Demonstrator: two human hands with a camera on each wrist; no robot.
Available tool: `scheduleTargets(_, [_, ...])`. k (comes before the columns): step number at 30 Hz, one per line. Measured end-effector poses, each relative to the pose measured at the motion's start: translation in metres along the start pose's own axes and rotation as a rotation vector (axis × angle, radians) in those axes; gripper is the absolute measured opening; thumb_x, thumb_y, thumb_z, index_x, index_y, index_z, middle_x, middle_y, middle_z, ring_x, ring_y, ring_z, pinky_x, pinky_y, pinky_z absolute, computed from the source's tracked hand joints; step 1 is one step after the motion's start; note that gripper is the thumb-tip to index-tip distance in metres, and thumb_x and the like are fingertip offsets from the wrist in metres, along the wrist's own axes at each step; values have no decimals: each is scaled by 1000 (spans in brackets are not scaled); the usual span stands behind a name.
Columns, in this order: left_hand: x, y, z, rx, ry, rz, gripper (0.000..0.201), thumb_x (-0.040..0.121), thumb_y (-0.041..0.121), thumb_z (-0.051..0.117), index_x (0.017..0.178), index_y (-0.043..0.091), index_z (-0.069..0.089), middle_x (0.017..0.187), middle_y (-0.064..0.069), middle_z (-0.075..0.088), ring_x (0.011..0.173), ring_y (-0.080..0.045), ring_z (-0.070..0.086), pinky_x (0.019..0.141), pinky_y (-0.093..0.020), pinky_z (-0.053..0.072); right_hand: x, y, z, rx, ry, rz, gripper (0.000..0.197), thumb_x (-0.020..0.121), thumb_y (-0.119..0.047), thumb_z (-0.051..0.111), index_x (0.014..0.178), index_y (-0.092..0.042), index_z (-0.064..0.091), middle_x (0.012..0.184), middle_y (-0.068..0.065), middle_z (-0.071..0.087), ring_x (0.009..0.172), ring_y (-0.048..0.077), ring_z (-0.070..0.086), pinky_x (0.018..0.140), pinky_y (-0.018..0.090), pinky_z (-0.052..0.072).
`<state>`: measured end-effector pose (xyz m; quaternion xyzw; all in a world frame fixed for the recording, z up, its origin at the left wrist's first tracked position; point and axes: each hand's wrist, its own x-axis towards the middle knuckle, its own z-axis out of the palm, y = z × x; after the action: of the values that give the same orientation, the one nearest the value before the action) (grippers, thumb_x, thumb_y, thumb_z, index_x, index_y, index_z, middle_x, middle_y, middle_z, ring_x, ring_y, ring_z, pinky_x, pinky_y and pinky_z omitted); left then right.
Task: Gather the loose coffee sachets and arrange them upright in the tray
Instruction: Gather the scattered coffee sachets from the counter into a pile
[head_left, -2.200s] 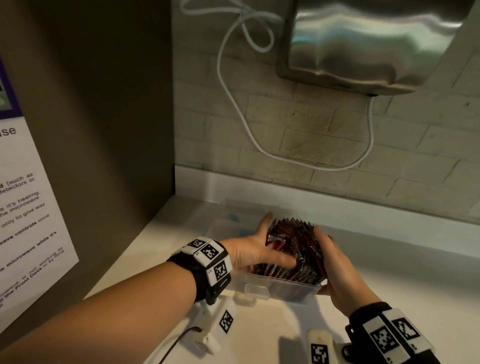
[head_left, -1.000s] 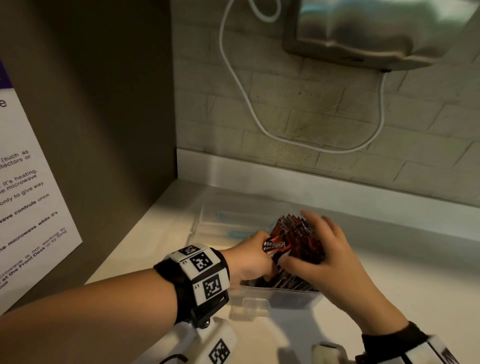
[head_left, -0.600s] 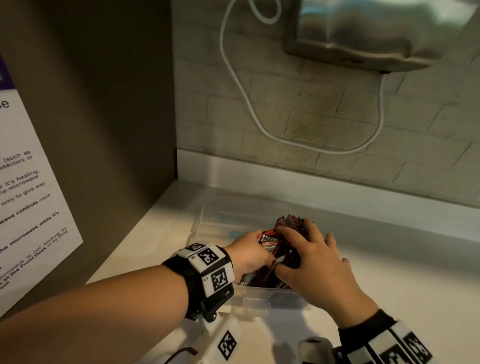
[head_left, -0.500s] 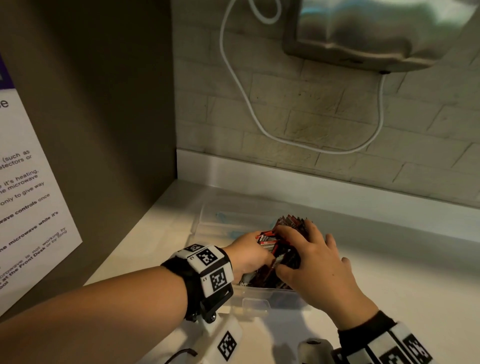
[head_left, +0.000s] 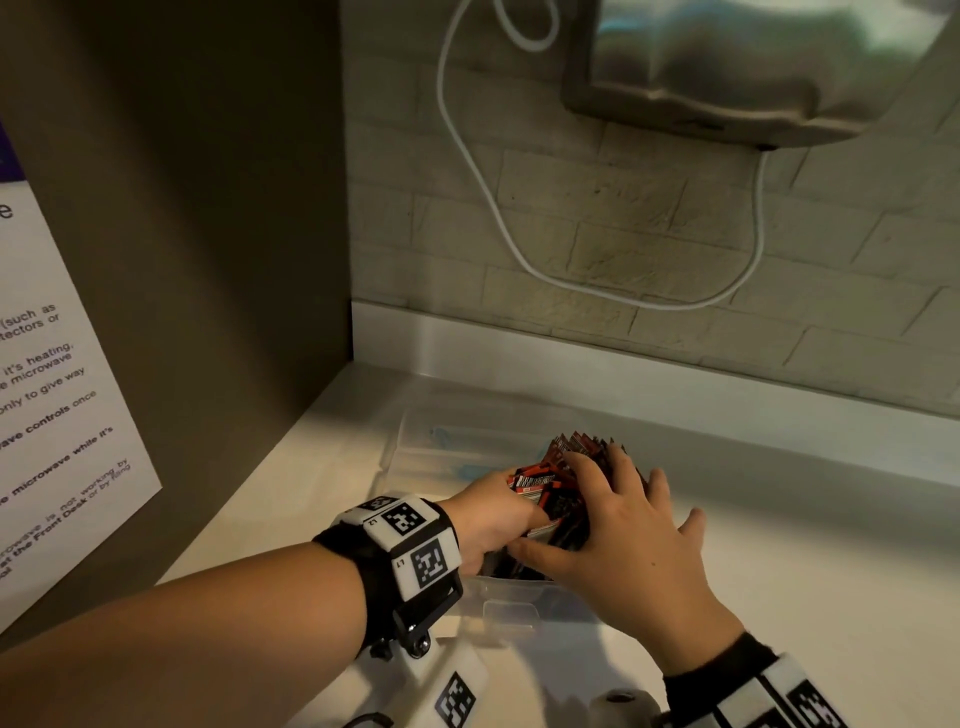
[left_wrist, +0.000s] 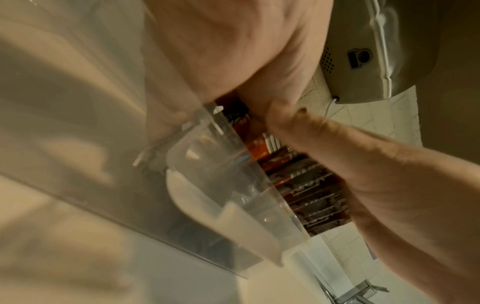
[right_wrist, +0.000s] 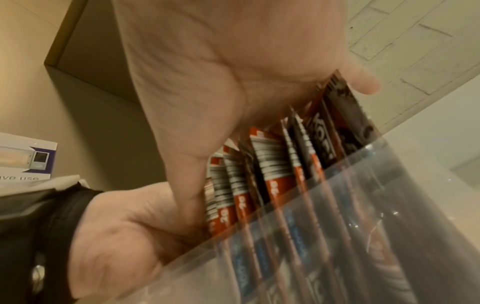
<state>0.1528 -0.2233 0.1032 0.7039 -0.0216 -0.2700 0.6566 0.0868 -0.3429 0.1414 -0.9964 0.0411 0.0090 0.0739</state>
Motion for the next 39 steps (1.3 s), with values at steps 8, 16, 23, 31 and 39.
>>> scheduleTargets(8, [-1,1,-6,-9,-55,1,24,91,1,54,95,18,71,82,-2,71,76,-17,67,72,-30,56,0,1,1,55,53,-16,74,78,-73,45,141,-46,19,158,-5,12,144,36,11,110,63,15])
scheduleTargets(16, [-6,4,-9,-78,-80,-44,25,87,-10,51,89,11,65,67,-3,66,57,-14,65,53,-25,51,-4,5,3,144,189,-175,31,71,-63,67,86,-36,63,137,-13,38,137,26,24,108,54,25])
scheduleTargets(23, [-13,11,-18,-122,-9,-167,31,82,-13,50,106,2,63,88,-18,69,76,-29,69,62,-34,59,-8,11,2,224,165,-181,57,57,-84,32,67,-36,61,129,-22,40,140,22,20,111,53,23])
scheduleTargets(31, [-13,11,-17,-190,32,-174,25,82,-13,55,100,4,62,88,-19,69,81,-32,68,78,-45,57,-7,11,-2,144,108,-176,48,59,-64,28,79,-38,62,131,-19,41,136,22,28,109,50,27])
scheduleTargets(39, [-19,13,-10,-118,-21,-102,25,82,-9,61,93,12,67,74,-8,71,70,-22,69,63,-32,57,-18,3,-19,40,-54,-227,28,76,-60,62,102,-50,65,150,-22,22,146,25,4,117,54,5])
